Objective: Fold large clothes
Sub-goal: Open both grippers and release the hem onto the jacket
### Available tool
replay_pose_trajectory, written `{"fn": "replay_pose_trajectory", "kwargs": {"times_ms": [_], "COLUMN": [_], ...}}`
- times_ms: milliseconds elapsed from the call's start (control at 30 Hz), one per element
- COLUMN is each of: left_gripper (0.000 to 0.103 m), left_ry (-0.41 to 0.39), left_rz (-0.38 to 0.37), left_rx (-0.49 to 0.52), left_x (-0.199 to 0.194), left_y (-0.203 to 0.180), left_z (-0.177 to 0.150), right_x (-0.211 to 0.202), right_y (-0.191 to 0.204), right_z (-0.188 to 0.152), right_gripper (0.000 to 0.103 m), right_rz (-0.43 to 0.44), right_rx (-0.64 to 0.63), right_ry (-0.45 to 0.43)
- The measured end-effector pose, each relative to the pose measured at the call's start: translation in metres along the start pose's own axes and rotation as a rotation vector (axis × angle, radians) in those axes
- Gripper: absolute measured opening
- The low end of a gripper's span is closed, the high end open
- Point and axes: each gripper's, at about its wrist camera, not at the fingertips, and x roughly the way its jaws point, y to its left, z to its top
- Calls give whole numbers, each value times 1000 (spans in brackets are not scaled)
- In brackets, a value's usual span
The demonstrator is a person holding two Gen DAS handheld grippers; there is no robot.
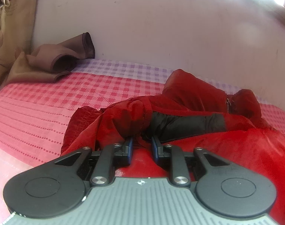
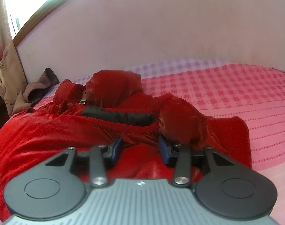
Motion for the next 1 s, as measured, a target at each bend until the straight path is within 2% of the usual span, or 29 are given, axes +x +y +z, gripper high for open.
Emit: {"fn": "replay_pose_trajectory", "kwargs": {"times_ms": [133,200,267,333,433,533,633,800,1000], "left_gripper": [32,39,55,67,76,93,93,94,97], "left_ry": [-1,-3,-17,-36,-64,-92,-109,-113,-105], "left_rz": [29,36,46,61,75,119,138,153,150], "left_rx": [24,26,30,57,99,128,160,186,188], "left_x": [-11,-18,-27,-37,-53,-65,-73,-78,-76], "left_y": [-2,-3,-3,-6,-9,-9,-7,-2,7], "left_z": [2,3,4,2,0,-3,-7,-10,-10], "right_x": [-23,-40,-60,-75,-96,-112,-122,-132,-142], "right_y": [5,9,14,20,32,45,54,67,82], "right_z": [6,6,3,-3,-20,-39,-55,-71,-72], "right_gripper": [66,66,67,67,67,67,71,72,73], "right_rz": [26,51,96,132,176,181,158,121,78], "right_rx": [17,24,25,17,-8,-55,-97,-138,-183], "right_ry": [-53,-106,-154,-176,-198,-210,-209,-206,-234]}}
